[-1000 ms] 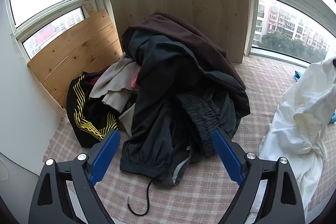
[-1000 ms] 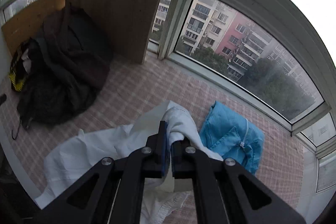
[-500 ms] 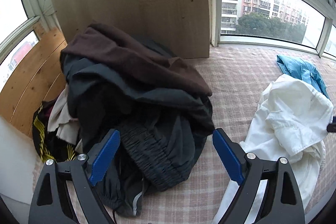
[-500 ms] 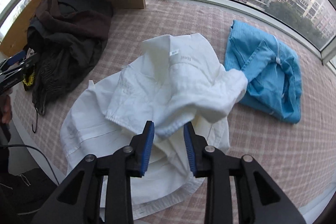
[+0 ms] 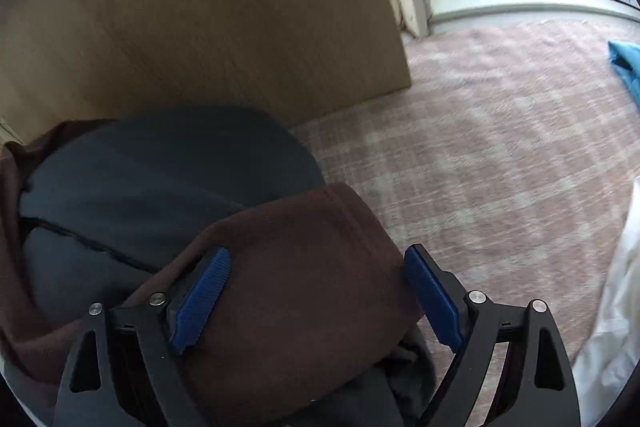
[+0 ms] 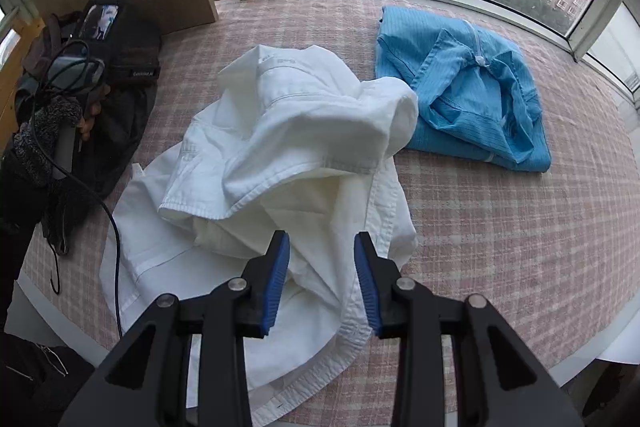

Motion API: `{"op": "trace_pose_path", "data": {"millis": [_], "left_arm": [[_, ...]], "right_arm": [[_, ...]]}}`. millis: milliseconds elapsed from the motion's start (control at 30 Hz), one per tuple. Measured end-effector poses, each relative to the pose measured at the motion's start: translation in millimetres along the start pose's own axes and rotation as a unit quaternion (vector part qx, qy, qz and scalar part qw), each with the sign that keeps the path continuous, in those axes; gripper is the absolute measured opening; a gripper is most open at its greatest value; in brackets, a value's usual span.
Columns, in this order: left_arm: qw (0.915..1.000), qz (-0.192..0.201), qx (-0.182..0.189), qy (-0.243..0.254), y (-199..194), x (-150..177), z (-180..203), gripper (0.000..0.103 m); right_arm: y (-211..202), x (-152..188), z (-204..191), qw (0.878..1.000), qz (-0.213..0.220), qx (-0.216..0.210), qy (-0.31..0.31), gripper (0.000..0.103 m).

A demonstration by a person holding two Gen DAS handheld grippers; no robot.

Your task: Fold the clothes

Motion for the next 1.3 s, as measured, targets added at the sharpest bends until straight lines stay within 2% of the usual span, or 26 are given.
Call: {"op": "trace_pose_path", "data": {"millis": [67,133,200,267,300,367,400,500,600,633,667,700,733,767,833,900,933,1000,1100,1167,1233,1300], "left_arm": [[0.9999,-0.012,-0.005,-0.01,13,7,-16,0.085],[0.9992,-0.009,0.015,-0.035,12,13,-33,0.082],[0.9974,-0.005,0.036,-0.062,7,16,-47,0.071],[0.9945,-0.003,0.057,-0.087,3,18,-66,0.048],[0.9937,-0.002,0.063,-0.092,1,19,-75,0.042],[0.9936,0.0,0.066,-0.092,-1,23,-90,0.016],[0.9937,0.0,0.069,-0.089,-1,25,-95,0.014],[0.9918,-0.001,0.094,-0.086,-12,31,-101,0.013],[0.9922,0.002,0.1,-0.074,-39,38,-104,0.014],[0.9937,0.009,0.094,-0.06,-53,41,-104,0.021],[0.9947,0.019,0.089,-0.048,-67,45,-105,0.023],[0.9953,0.03,0.084,-0.038,-81,48,-107,0.025],[0.9958,0.044,0.074,-0.031,-98,52,-114,0.033],[0.996,0.059,0.062,-0.027,-117,55,-122,0.045],[0.9953,0.079,0.049,-0.027,-145,69,-143,0.047],[0.9953,0.083,0.034,-0.036,-162,83,-164,0.055],[0.9956,0.082,0.018,-0.04,-166,91,-177,0.06],[0.9957,0.077,-0.012,-0.049,-167,109,-203,0.06],[0.9948,0.056,-0.02,-0.082,-162,134,-232,0.06],[0.9924,0.04,-0.012,-0.116,-153,153,-248,0.06],[0.9913,0.024,-0.011,-0.129,-135,166,-253,0.06],[0.9901,0.007,-0.012,-0.14,-114,178,-254,0.06]], "right_arm": [[1,-5,4,1.0,0.0,0.0,0.012,0.033],[1,-12,4,1.0,0.001,0.004,0.013,0.033],[1,-19,0,1.0,0.003,0.006,0.009,0.033],[0,-25,-7,1.0,0.006,0.002,0.003,0.033],[0,-28,-12,1.0,0.009,-0.001,0.0,0.033],[-3,-34,-22,1.0,0.017,-0.006,-0.006,0.033],[-6,-37,-30,1.0,0.024,-0.007,-0.014,0.033],[-16,-47,-54,0.998,0.047,-0.009,-0.035,0.033],[-42,-61,-92,0.994,0.074,-0.052,-0.068,0.033],[-37,-67,-108,0.992,0.073,-0.06,-0.081,0.033],[-32,-73,-125,0.991,0.073,-0.069,-0.094,0.036],[-27,-80,-141,0.989,0.072,-0.077,-0.107,0.049],[-22,-86,-158,0.987,0.071,-0.085,-0.12,0.059],[-17,-92,-174,0.984,0.07,-0.094,-0.132,0.06],[-8,-104,-207,0.979,0.069,-0.11,-0.158,0.06],[2,-116,-239,0.973,0.067,-0.127,-0.183,0.06],[7,-121,-256,0.969,0.066,-0.135,-0.196,0.06],[17,-133,-288,0.961,0.064,-0.151,-0.221,0.06],[51,-125,-334,0.95,0.03,-0.149,-0.271,0.06],[62,-117,-352,0.943,0.035,-0.134,-0.302,0.06],[74,-110,-370,0.935,0.04,-0.118,-0.332,0.06],[91,-112,-384,0.934,0.037,-0.108,-0.338,0.06]]}}
Point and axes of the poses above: each gripper's, at about its wrist camera, not at the fingertips, and y roughly the way its jaws point, z to its right, x to its underside, the point moved 8 cm from there along y, roughly the way its jaws point, and after that the axes turned 9 degrees about x, right-handed, at the moved point
